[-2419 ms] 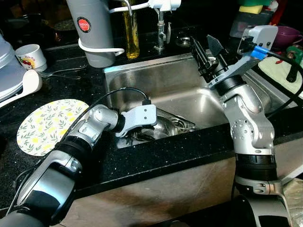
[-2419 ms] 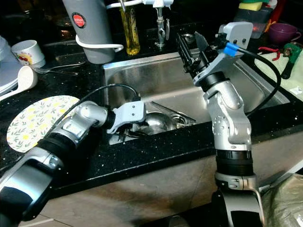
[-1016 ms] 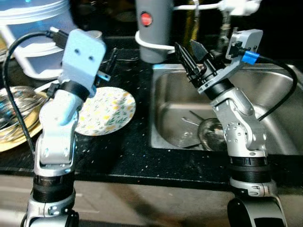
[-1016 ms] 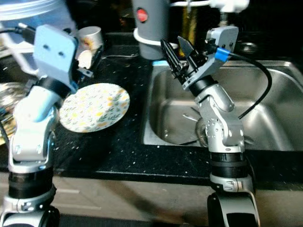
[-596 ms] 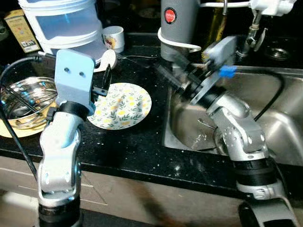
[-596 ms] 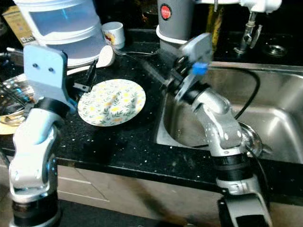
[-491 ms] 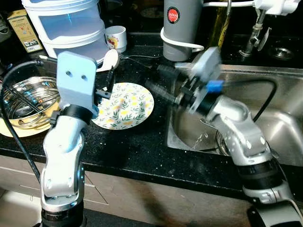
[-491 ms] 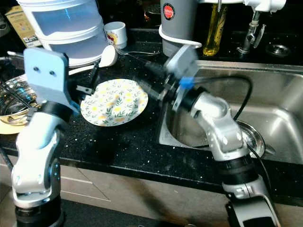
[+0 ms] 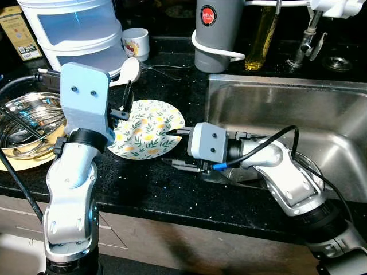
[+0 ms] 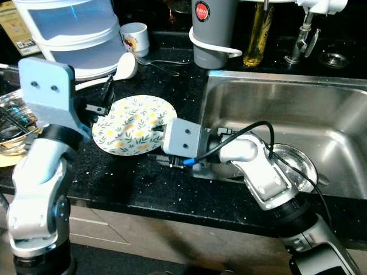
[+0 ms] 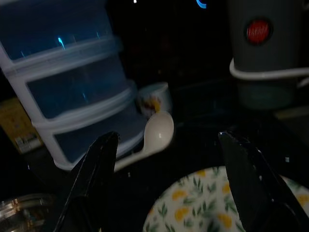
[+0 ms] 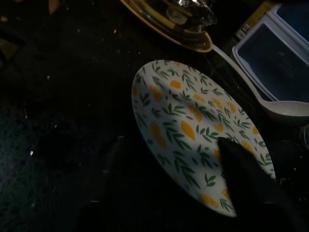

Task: Kitchen organization

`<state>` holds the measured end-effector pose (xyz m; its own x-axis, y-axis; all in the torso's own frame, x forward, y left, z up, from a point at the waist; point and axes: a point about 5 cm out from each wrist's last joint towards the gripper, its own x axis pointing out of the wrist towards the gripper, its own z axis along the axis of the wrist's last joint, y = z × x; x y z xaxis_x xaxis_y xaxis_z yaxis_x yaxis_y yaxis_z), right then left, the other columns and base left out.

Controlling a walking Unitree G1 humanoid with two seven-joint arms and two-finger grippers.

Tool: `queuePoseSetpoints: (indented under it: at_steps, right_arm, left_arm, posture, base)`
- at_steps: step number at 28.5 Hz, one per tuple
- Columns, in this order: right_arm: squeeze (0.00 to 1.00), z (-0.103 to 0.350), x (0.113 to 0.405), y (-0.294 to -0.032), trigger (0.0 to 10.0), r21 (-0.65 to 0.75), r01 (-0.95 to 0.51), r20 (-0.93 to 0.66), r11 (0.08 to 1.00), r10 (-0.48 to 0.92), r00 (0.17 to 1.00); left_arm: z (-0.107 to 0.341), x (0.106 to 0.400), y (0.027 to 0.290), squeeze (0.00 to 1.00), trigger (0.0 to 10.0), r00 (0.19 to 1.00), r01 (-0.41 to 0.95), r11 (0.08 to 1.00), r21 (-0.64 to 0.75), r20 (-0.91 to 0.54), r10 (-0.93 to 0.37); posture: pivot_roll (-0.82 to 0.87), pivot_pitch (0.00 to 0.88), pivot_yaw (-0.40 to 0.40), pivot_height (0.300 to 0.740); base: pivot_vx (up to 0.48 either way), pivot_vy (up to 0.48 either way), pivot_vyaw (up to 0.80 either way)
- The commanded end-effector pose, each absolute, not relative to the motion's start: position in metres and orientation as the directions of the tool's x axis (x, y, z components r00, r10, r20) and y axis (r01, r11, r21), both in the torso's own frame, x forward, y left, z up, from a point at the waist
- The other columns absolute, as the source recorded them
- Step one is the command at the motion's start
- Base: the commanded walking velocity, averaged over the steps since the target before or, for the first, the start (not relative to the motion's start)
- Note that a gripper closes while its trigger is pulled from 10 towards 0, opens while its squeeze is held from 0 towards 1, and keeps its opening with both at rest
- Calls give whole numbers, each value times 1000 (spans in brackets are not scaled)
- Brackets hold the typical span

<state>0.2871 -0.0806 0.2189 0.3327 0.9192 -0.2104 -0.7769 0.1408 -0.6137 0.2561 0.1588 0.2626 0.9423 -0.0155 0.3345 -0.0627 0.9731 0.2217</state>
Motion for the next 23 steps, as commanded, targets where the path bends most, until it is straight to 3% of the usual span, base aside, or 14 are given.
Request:
queuePoseSetpoints:
  at_steps: [1,3,5,13,23]
  right_arm:
    - [1000,221,283,-74,10000,-660,-746,-238,83,919,313]
    - [1000,218,286,-73,10000,-712,-700,-271,60,896,352]
    - [0,217,288,-74,10000,-734,-678,-288,42,884,368]
    - [0,219,297,-72,10000,-786,-616,-281,55,855,436]
    - [0,221,302,-59,10000,-838,-535,-199,108,852,484]
  left_arm:
    - [257,255,162,0,10000,953,-75,971,226,303,3]
    - [247,255,167,0,10000,968,-83,976,203,249,31]
    - [243,254,171,0,10000,973,-92,978,189,225,48]
    - [238,251,177,0,10000,979,-105,976,189,190,69]
    - [243,243,175,0,10000,989,93,989,118,102,-105]
  posture:
    - [87,60,-23,732]
    - [87,61,-23,732]
    - [90,62,-22,732]
    - [93,63,-27,732]
    - [106,69,-39,732]
  base:
    - [0,0,0]
    - [0,0,0]
    - [0,0,0]
    - [0,0,0]
    - [0,0,0]
